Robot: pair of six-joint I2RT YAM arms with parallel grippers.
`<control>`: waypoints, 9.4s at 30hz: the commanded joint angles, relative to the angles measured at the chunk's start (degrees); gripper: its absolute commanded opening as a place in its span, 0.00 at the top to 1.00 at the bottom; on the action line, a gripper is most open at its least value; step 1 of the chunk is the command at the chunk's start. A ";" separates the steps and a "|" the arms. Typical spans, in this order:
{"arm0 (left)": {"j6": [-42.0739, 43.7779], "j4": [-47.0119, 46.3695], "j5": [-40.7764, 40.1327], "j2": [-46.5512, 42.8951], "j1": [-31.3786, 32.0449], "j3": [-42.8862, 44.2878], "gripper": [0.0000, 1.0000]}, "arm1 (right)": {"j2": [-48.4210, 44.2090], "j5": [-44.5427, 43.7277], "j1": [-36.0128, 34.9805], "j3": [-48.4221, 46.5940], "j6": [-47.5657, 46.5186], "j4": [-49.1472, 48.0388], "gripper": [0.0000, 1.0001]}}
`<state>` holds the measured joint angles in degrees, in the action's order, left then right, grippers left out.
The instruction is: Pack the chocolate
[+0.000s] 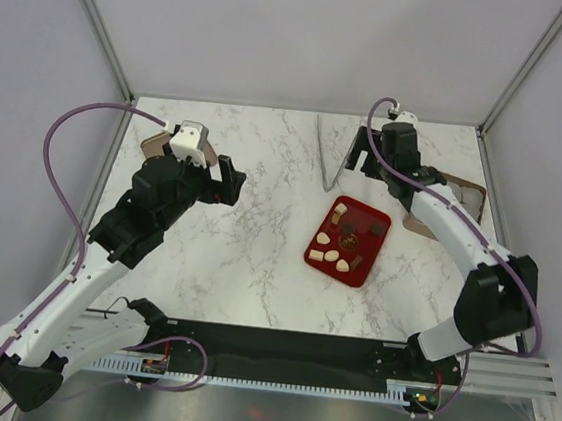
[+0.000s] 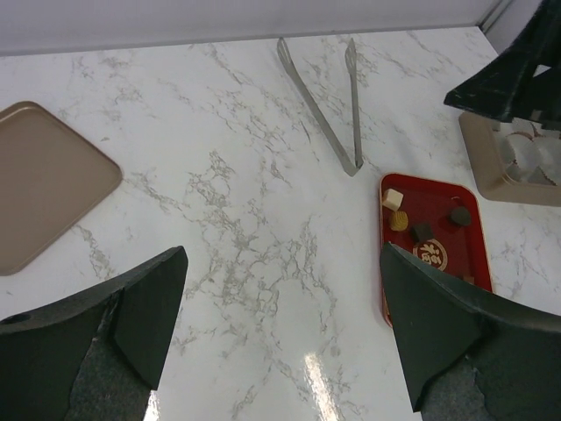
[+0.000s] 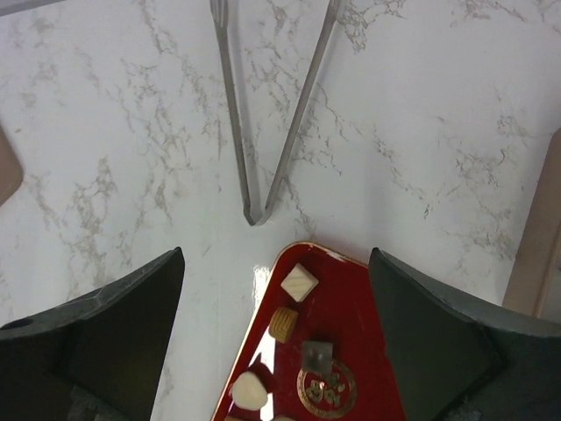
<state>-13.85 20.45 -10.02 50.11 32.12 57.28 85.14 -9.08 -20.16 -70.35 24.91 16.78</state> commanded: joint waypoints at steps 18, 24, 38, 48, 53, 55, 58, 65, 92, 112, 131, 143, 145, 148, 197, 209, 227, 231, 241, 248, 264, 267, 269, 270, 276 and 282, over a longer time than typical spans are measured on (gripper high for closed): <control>2.16 -2.87 -4.30 -1.15 0.14 0.03 0.01 | 33.42 -12.89 -5.68 -21.76 -4.60 -7.81 0.02; 2.16 -2.87 -4.39 -1.15 0.14 0.03 0.01 | 37.37 -12.89 -5.76 -23.78 -5.57 -9.04 0.02; 2.51 -2.96 -5.36 -0.98 0.14 0.03 0.01 | 47.57 -14.56 -5.77 -30.72 -5.75 -10.10 0.02; 2.68 -2.96 -5.62 -1.06 0.05 0.12 0.01 | 52.23 -18.16 -5.76 -34.59 -3.99 -8.69 0.03; 2.77 -2.96 -5.54 -1.24 -0.04 0.12 0.01 | 53.64 -18.08 -5.76 -36.44 -3.64 -7.46 0.04; 2.77 -3.04 -5.62 -1.33 -0.04 0.12 0.01 | 53.81 -17.73 -5.68 -36.79 -3.98 -7.46 0.04; 2.77 -2.96 -5.54 -1.24 -0.13 0.12 0.01 | 54.25 -15.88 -5.41 -37.23 -4.16 -7.20 0.08; 2.95 -2.96 -6.06 -0.89 -0.13 -0.15 0.01 | 52.06 -13.51 -5.15 -36.44 -6.35 -6.41 0.24; 3.83 -3.13 -8.52 -0.36 -0.21 -0.59 0.01 | 10.76 0.99 -5.24 -18.63 -11.90 19.60 0.47; 3.91 -3.13 -7.64 0.08 -0.21 -0.59 0.01 | -17.55 8.46 -5.59 7.06 -8.03 30.60 0.55; 4.00 -3.05 -7.38 0.34 -0.21 -0.59 0.00 | -14.57 9.52 -7.61 11.20 -6.18 25.68 0.52; 4.18 -3.13 -7.64 0.08 -0.21 -0.50 0.00 | -11.93 8.30 -8.14 12.16 -6.54 23.66 0.51; 4.18 -3.13 -7.65 0.08 -0.21 -0.50 0.00 | -11.84 7.94 -8.14 12.25 -6.54 23.65 0.51; 4.18 -3.13 -7.56 0.25 -0.21 -0.41 0.00 | -11.84 7.24 -8.14 12.51 -6.71 23.74 0.52; 3.04 -3.05 -4.66 -0.45 -0.21 -0.15 0.00 | -13.87 -10.70 2.93 -9.28 -6.36 37.54 0.76; 1.98 -0.58 -3.95 1.75 -0.65 1.61 0.00 | -8.51 -12.80 17.61 -6.47 -6.19 33.85 0.75; 0.84 1.17 -1.93 2.98 -1.27 3.02 0.00 | -2.27 -11.75 28.95 -7.08 -6.36 29.45 0.74; 0.75 1.26 -1.40 2.72 -1.27 3.02 0.00 | -0.95 -10.26 30.44 -7.61 -6.36 28.05 0.73; 0.93 1.26 -1.76 2.89 -1.27 3.10 0.00 | 3.89 -8.59 30.89 -9.02 -5.04 26.47 0.72; 1.01 1.44 -1.40 2.54 -1.27 3.19 0.00 | 4.42 -10.52 30.97 -9.98 -5.22 26.12 0.67; 1.01 1.17 -1.32 1.93 -1.27 3.02 0.00 | 7.14 -11.31 31.68 -11.30 -4.52 26.03 0.60; 1.19 1.17 -1.49 1.92 -1.27 3.02 0.00 | 6.88 -11.40 31.76 -11.04 -4.08 26.11 0.55; 1.28 1.17 -1.76 1.84 -1.27 3.02 0.00 | 6.97 -11.40 31.85 -11.30 -4.08 26.03 0.53; 1.28 1.17 -1.76 1.92 -1.27 3.02 0.00 | 6.97 -11.22 31.85 -11.65 -4.16 26.11 0.54; 1.28 1.17 -1.76 2.10 -1.27 2.93 0.00 | 4.42 -6.58 31.68 -13.32 -4.08 27.52 0.54; 1.37 1.17 -2.20 2.71 -1.27 2.84 0.00 | 0.38 -3.31 26.86 -15.70 -4.42 30.07 0.54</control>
<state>-11.92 22.65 -11.66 52.86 31.20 58.24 89.65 -14.92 9.69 -82.50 20.18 46.06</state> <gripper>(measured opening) 0.993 0.462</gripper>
